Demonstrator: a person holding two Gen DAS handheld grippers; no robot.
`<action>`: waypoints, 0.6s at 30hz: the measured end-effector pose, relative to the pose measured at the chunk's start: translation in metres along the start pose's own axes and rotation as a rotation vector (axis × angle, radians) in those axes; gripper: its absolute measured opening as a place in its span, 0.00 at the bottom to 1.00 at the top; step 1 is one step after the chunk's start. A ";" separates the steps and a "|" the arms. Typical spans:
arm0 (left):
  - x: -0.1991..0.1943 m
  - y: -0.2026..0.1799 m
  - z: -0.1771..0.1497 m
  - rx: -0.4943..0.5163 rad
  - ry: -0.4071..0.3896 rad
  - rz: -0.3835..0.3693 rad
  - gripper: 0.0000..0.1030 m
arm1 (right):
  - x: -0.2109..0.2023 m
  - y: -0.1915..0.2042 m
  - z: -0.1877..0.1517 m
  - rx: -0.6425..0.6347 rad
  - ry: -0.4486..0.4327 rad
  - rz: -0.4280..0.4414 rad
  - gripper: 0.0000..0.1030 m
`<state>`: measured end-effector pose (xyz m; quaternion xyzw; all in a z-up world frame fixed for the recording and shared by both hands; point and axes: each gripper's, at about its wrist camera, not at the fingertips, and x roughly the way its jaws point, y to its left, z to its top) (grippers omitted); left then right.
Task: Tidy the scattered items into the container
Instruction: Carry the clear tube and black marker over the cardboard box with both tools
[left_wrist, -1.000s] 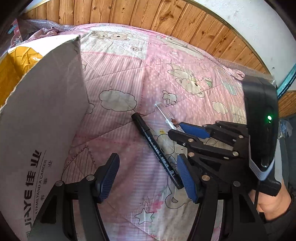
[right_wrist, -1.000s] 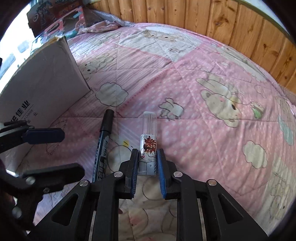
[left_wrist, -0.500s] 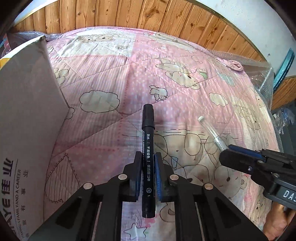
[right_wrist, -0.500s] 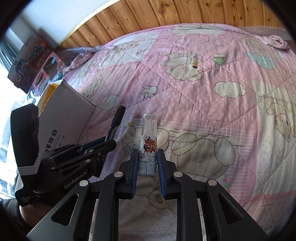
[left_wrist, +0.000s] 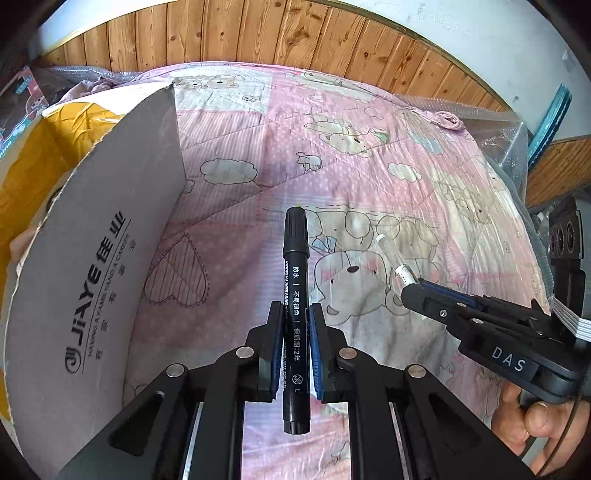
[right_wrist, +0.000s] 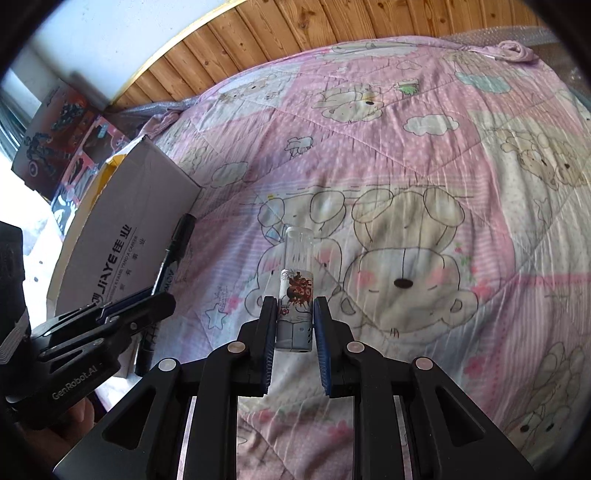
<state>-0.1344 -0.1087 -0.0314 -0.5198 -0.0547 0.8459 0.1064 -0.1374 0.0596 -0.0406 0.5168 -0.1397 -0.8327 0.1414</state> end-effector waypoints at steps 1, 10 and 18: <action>-0.004 -0.001 -0.003 0.006 -0.003 0.007 0.13 | -0.003 0.003 -0.005 -0.003 -0.004 -0.005 0.20; -0.041 -0.002 -0.033 0.031 -0.029 0.019 0.13 | -0.030 0.022 -0.041 -0.017 -0.055 -0.038 0.20; -0.063 -0.005 -0.049 0.045 -0.050 0.004 0.13 | -0.044 0.033 -0.066 -0.003 -0.065 -0.027 0.20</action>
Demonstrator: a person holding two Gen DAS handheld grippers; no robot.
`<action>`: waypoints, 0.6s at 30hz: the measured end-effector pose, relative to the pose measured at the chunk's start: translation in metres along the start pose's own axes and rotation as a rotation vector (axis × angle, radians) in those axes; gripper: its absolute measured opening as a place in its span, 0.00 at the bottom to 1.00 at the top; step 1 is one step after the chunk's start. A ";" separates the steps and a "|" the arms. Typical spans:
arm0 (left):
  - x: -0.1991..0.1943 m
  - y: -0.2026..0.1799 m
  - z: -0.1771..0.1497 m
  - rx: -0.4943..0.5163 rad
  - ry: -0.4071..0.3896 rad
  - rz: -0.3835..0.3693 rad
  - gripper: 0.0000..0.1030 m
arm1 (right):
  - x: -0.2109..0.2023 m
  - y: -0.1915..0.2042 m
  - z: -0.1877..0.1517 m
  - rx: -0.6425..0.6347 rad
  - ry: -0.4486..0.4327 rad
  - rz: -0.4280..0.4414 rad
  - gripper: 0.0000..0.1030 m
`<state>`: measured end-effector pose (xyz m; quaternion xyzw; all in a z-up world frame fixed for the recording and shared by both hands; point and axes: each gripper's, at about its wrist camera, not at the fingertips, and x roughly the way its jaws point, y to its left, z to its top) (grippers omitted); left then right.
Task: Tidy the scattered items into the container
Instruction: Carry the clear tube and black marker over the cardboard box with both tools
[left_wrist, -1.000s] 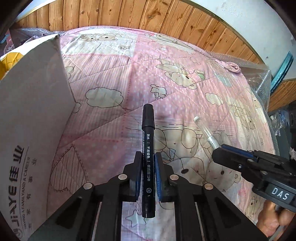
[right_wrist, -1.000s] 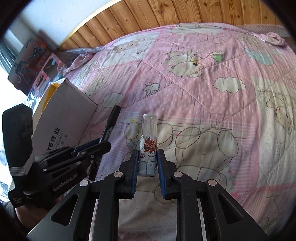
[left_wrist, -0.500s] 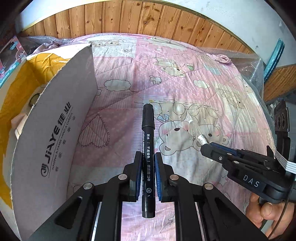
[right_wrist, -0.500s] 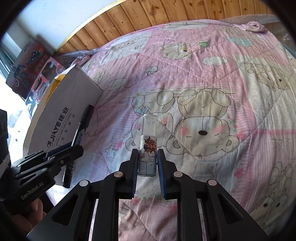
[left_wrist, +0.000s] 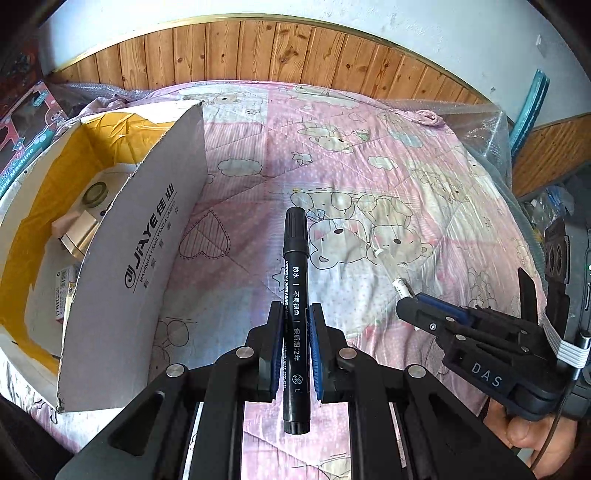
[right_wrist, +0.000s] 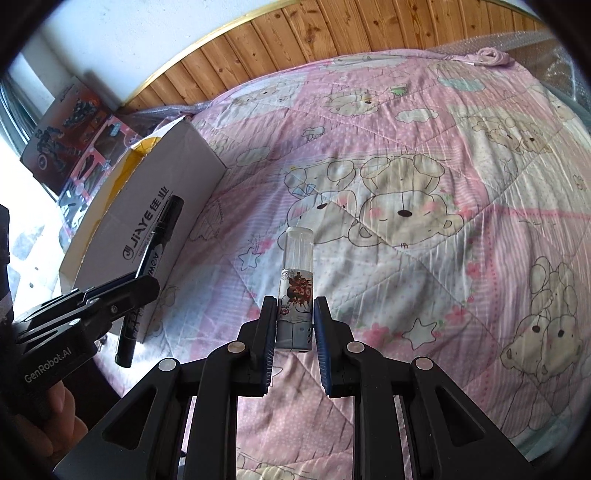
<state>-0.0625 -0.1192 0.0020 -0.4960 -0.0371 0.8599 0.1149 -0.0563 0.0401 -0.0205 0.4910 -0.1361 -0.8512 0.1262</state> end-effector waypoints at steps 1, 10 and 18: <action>-0.002 -0.001 -0.001 0.002 -0.003 -0.002 0.13 | -0.001 0.001 -0.002 -0.002 -0.001 -0.003 0.20; -0.020 0.005 -0.011 0.001 -0.025 -0.023 0.13 | -0.004 0.020 -0.017 -0.027 0.006 0.000 0.20; -0.040 0.016 -0.014 0.002 -0.059 -0.037 0.13 | -0.006 0.049 -0.025 -0.079 0.013 0.015 0.20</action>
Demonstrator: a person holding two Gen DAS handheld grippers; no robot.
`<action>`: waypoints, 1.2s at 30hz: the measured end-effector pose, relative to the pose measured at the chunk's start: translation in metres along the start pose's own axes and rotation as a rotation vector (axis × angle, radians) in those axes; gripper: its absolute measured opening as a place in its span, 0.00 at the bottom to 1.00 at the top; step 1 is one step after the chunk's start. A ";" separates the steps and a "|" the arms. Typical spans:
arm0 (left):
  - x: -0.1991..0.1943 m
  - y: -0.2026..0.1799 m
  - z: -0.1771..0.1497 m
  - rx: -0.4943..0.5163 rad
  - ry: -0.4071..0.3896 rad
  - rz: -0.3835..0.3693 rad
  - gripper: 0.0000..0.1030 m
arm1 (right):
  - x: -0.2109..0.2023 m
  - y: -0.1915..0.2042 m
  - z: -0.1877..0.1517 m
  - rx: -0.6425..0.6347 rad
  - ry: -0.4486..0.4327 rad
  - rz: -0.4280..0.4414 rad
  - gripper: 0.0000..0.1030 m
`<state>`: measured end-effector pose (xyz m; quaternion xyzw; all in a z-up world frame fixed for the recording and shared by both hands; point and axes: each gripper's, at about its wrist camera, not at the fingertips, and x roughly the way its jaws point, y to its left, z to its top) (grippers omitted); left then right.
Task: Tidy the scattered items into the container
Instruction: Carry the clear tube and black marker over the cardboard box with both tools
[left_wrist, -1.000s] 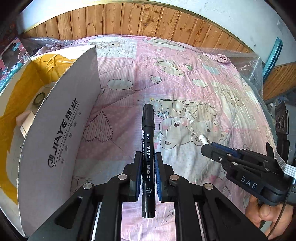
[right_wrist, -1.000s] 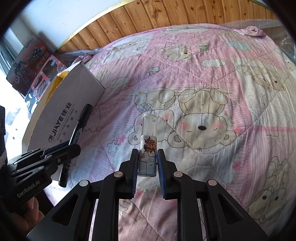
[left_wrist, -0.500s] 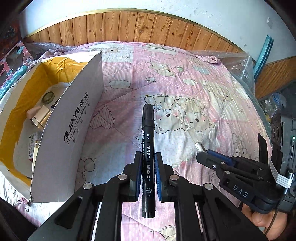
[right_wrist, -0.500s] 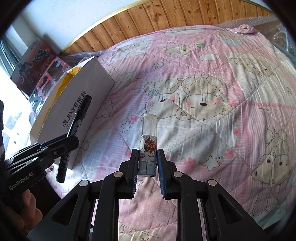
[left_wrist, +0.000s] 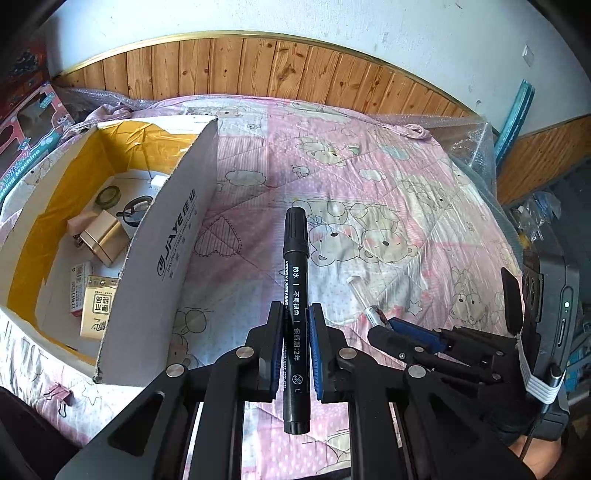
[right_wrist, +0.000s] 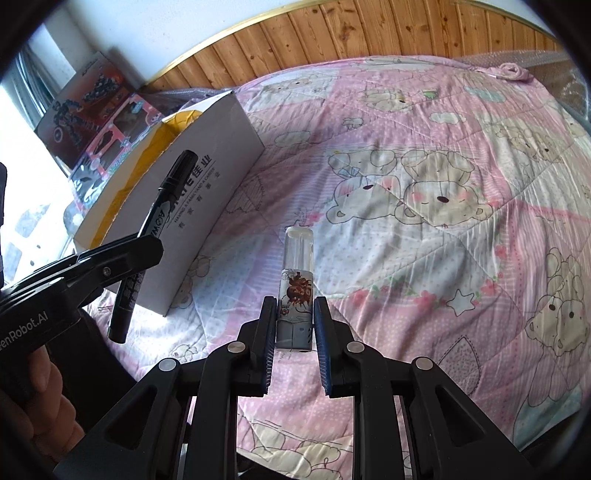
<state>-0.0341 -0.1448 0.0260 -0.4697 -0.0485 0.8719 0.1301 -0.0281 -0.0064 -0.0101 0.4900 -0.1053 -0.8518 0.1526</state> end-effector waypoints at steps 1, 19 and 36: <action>-0.002 0.002 0.000 0.000 -0.004 -0.001 0.13 | 0.000 0.003 0.000 -0.003 -0.001 0.003 0.20; -0.036 0.045 0.007 -0.053 -0.072 0.036 0.13 | -0.016 0.056 0.017 -0.046 -0.032 0.072 0.20; -0.064 0.065 0.016 -0.097 -0.133 0.018 0.13 | -0.028 0.096 0.034 -0.095 -0.060 0.128 0.20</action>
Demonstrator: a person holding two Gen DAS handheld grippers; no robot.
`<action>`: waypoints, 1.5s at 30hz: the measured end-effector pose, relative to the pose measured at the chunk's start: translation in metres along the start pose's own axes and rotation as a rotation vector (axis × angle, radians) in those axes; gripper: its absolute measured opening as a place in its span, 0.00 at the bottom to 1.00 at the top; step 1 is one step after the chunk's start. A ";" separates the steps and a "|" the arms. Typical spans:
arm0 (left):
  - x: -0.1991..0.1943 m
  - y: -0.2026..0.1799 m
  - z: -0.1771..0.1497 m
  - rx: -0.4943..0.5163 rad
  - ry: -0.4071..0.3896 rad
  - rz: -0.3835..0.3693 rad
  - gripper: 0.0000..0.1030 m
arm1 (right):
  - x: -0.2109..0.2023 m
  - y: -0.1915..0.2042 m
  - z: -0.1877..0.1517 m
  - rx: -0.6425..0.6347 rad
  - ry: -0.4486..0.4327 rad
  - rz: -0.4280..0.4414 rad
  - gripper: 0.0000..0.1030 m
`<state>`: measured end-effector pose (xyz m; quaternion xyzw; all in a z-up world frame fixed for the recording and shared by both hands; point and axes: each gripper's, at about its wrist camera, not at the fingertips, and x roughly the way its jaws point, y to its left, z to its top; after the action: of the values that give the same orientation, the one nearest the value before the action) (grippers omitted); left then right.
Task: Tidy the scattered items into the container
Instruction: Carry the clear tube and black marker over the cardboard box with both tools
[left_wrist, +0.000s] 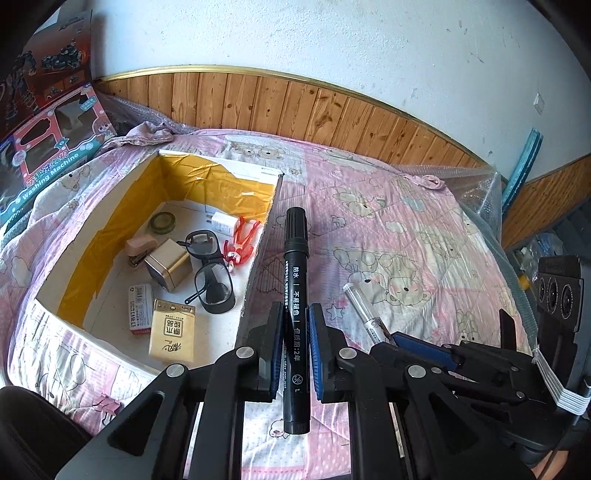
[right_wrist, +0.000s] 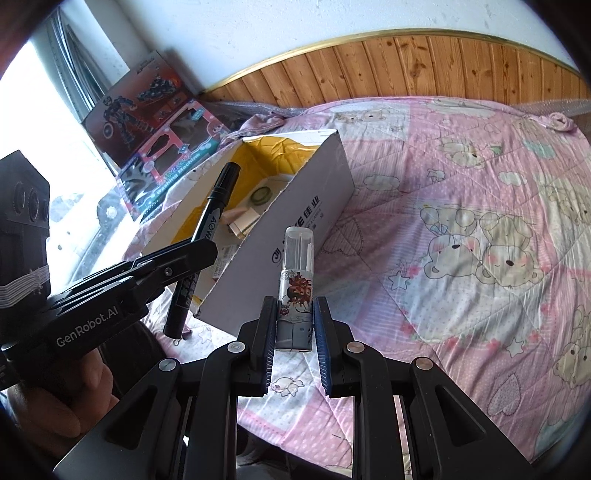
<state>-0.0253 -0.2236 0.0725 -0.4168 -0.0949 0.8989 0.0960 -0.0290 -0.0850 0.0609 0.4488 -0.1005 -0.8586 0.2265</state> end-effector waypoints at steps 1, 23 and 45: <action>-0.001 0.002 0.001 -0.007 -0.003 -0.001 0.13 | 0.000 0.002 0.001 -0.002 -0.001 0.003 0.20; -0.021 0.085 0.016 -0.162 -0.065 0.041 0.13 | 0.033 0.055 0.042 -0.095 0.018 0.048 0.20; 0.006 0.148 0.035 -0.264 -0.035 0.111 0.13 | 0.085 0.093 0.116 -0.214 0.028 0.036 0.20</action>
<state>-0.0694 -0.3681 0.0533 -0.4146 -0.1907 0.8897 -0.0112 -0.1378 -0.2113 0.1008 0.4322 -0.0129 -0.8538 0.2900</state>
